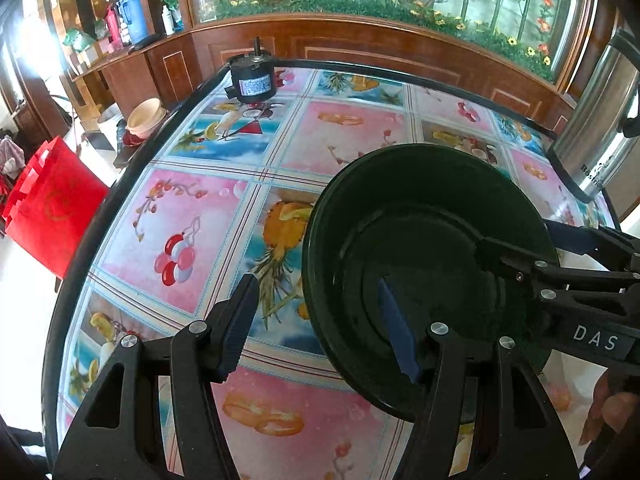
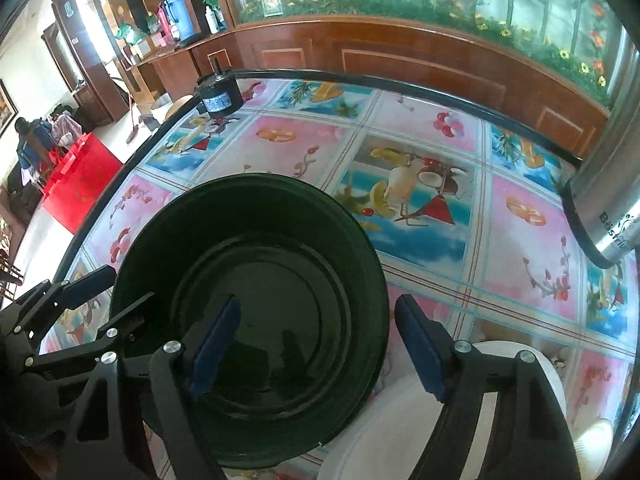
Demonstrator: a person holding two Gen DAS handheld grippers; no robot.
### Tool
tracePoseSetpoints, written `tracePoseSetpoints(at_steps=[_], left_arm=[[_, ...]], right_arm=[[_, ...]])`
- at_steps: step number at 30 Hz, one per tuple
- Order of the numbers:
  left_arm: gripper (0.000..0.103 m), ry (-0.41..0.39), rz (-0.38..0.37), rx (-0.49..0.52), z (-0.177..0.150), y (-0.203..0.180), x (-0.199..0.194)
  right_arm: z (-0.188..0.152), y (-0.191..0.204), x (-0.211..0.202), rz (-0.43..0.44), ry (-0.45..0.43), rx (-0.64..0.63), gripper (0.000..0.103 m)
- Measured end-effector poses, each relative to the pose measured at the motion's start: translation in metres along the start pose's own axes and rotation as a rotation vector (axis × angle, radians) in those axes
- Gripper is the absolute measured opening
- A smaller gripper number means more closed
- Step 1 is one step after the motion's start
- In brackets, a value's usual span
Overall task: Organize plates and bowls
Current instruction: 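Grasp the rim of the dark green basin with the left tool, then lift the green basin with the left tool and carry it toward the red plates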
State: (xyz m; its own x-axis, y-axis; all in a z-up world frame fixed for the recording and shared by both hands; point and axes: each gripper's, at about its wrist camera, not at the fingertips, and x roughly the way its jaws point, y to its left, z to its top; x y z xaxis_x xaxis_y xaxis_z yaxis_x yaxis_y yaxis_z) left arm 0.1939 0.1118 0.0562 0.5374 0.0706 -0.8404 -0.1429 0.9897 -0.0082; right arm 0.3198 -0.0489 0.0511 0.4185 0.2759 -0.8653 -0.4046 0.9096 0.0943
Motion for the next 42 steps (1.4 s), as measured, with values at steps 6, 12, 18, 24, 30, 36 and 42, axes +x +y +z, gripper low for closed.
tracePoseSetpoints(at_steps=[6, 12, 18, 24, 30, 36, 42], left_arm=[[0.062, 0.019, -0.003, -0.011, 0.0, 0.001, 0.006], [0.061, 0.068, -0.015, -0.007, -0.002, 0.0, 0.013], [0.023, 0.09, -0.024, -0.013, -0.006, 0.006, 0.01], [0.019, 0.066, -0.031, -0.02, -0.011, 0.019, -0.004], [0.018, 0.046, -0.03, -0.025, -0.02, 0.032, -0.024], [0.018, 0.025, -0.036, -0.033, -0.038, 0.045, -0.049], [0.018, -0.013, -0.045, -0.039, -0.061, 0.058, -0.079]], right_arm=[[-0.002, -0.003, 0.001, -0.014, 0.01, 0.001, 0.053], [-0.007, -0.008, -0.001, -0.006, 0.019, 0.003, 0.034], [-0.015, -0.001, -0.01, -0.007, 0.014, -0.021, 0.029], [-0.024, 0.01, -0.018, -0.022, -0.006, -0.032, 0.029], [-0.04, 0.032, -0.031, -0.061, -0.021, -0.074, 0.029], [-0.055, 0.05, -0.051, -0.054, -0.042, -0.088, 0.029], [-0.077, 0.073, -0.08, -0.06, -0.091, -0.106, 0.031]])
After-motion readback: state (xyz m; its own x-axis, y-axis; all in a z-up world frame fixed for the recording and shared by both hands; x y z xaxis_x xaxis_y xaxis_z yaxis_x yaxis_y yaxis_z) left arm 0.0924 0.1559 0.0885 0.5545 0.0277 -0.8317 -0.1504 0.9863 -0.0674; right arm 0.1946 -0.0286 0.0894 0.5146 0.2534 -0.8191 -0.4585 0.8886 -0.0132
